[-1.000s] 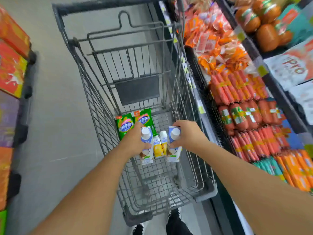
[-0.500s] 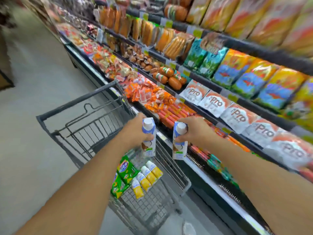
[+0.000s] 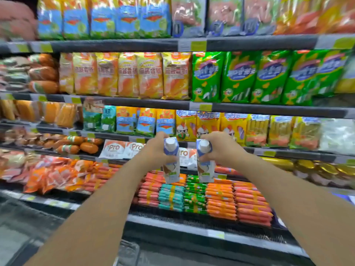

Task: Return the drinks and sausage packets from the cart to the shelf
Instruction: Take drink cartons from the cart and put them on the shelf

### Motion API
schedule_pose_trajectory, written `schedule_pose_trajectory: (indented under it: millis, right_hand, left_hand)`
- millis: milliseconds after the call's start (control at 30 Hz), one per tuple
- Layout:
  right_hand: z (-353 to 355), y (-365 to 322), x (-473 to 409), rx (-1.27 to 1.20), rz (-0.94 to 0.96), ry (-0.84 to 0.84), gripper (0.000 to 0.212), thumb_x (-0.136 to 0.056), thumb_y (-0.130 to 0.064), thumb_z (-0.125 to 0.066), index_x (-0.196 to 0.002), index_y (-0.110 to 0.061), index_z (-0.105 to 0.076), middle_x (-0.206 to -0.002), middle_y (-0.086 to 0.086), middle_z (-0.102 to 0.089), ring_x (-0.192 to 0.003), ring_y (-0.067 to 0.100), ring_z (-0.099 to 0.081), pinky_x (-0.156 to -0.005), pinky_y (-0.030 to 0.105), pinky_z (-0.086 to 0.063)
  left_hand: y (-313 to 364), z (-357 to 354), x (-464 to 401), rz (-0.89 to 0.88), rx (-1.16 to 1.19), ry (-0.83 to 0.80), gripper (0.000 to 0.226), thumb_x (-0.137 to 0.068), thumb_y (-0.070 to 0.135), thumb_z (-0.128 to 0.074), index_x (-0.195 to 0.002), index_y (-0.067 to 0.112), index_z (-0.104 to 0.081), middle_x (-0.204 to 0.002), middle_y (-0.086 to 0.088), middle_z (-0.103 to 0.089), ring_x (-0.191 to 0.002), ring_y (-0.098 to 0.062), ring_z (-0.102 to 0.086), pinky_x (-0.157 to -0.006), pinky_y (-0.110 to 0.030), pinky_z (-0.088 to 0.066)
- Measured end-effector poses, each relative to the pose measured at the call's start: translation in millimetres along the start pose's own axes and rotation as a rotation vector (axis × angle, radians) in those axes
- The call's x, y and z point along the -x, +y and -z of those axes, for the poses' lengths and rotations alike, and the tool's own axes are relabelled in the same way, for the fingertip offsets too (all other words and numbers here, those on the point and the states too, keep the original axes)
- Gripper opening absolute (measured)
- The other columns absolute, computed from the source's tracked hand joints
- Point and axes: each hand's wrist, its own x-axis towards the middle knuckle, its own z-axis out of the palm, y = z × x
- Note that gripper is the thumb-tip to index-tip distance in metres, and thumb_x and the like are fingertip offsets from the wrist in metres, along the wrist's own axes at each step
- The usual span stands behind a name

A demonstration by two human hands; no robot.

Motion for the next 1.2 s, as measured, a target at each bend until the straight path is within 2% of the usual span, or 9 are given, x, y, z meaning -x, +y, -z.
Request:
schedule_pose_trajectory:
  millis: [200, 400, 567, 667, 800, 933, 1067, 1133, 1200]
  right_hand:
    - [93, 123, 62, 0.010, -0.177, 0.110, 0.049, -0.070, -0.035, -0.086, -0.106, -0.007, -0.068, -0.102, 0.009, -0.067, -0.099, 0.028, -0.060, -0.083, 0.042, -0.051]
    - [161, 230, 126, 0.038, -0.288, 0.194, 0.036, -0.067, -0.032, -0.087, -0.078, -0.015, -0.057, -0.080, 0.000, -0.059, -0.081, 0.021, -0.055, -0.058, 0.028, -0.035]
    - [216, 296, 177, 0.060, -0.348, 0.286, 0.039, -0.064, -0.031, -0.088, -0.087, -0.007, -0.068, -0.086, 0.008, -0.068, -0.084, 0.024, -0.061, -0.065, 0.032, -0.041]
    - [243, 328, 194, 0.100, -0.398, 0.287, 0.039, -0.065, -0.035, -0.087, -0.086, -0.008, -0.068, -0.087, 0.007, -0.068, -0.087, 0.023, -0.061, -0.065, 0.034, -0.039]
    - [273, 365, 198, 0.086, -0.455, 0.309, 0.039, -0.064, -0.036, -0.087, -0.088, -0.011, -0.069, -0.090, 0.007, -0.067, -0.088, 0.024, -0.061, -0.074, 0.038, -0.048]
    - [305, 395, 192, 0.096, -0.467, 0.371, 0.037, -0.064, -0.037, -0.087, -0.078, -0.010, -0.066, -0.080, 0.005, -0.067, -0.077, 0.022, -0.060, -0.062, 0.030, -0.040]
    - [340, 422, 182, 0.130, -0.487, 0.425, 0.029, -0.066, -0.033, -0.088, -0.076, -0.020, -0.064, -0.080, 0.000, -0.065, -0.082, 0.023, -0.059, -0.065, 0.030, -0.040]
    - [357, 435, 174, 0.115, -0.522, 0.458, 0.036, -0.065, -0.028, -0.089, -0.091, -0.011, -0.070, -0.093, 0.008, -0.072, -0.092, 0.027, -0.064, -0.078, 0.036, -0.050]
    - [372, 451, 169, 0.126, -0.563, 0.484, 0.048, -0.065, -0.028, -0.089, -0.102, -0.004, -0.070, -0.101, 0.013, -0.072, -0.098, 0.030, -0.065, -0.084, 0.038, -0.049]
  left_hand:
    - [128, -98, -70, -0.166, -0.004, -0.119, 0.056, -0.080, 0.023, -0.080, -0.119, 0.016, -0.040, -0.105, -0.001, -0.053, -0.095, -0.020, -0.055, -0.071, -0.027, -0.043]
    - [242, -187, -107, -0.314, -0.031, -0.187, 0.059, -0.078, 0.022, -0.082, -0.121, 0.009, -0.043, -0.110, -0.005, -0.056, -0.097, -0.023, -0.057, -0.072, -0.031, -0.044]
    - [327, -250, -126, -0.409, -0.034, -0.200, 0.053, -0.076, 0.021, -0.082, -0.113, 0.010, -0.045, -0.093, 0.003, -0.054, -0.087, -0.018, -0.054, -0.063, -0.025, -0.043]
    - [366, -278, -137, -0.424, -0.004, -0.215, 0.053, -0.073, 0.025, -0.083, -0.110, 0.016, -0.046, -0.099, 0.003, -0.055, -0.086, -0.015, -0.056, -0.061, -0.025, -0.045]
    - [413, -305, -155, -0.472, 0.025, -0.216, 0.052, -0.072, 0.025, -0.082, -0.109, 0.014, -0.046, -0.096, 0.001, -0.056, -0.081, -0.014, -0.054, -0.062, -0.028, -0.042]
    - [459, -320, -187, -0.531, 0.042, -0.218, 0.055, -0.073, 0.024, -0.082, -0.113, 0.014, -0.046, -0.098, -0.001, -0.057, -0.085, -0.017, -0.055, -0.064, -0.029, -0.044]
    - [501, -329, -224, -0.589, 0.102, -0.190, 0.060, -0.074, 0.023, -0.084, -0.120, 0.014, -0.046, -0.105, -0.001, -0.059, -0.091, -0.016, -0.056, -0.061, -0.022, -0.040]
    - [519, -331, -241, -0.612, 0.112, -0.181, 0.060, -0.075, 0.024, -0.083, -0.120, 0.014, -0.045, -0.105, -0.001, -0.058, -0.092, -0.016, -0.056, -0.067, -0.024, -0.041]
    - [536, -335, -259, -0.636, 0.117, -0.182, 0.058, -0.076, 0.024, -0.082, -0.119, 0.016, -0.044, -0.104, 0.000, -0.058, -0.093, -0.017, -0.057, -0.069, -0.025, -0.042]
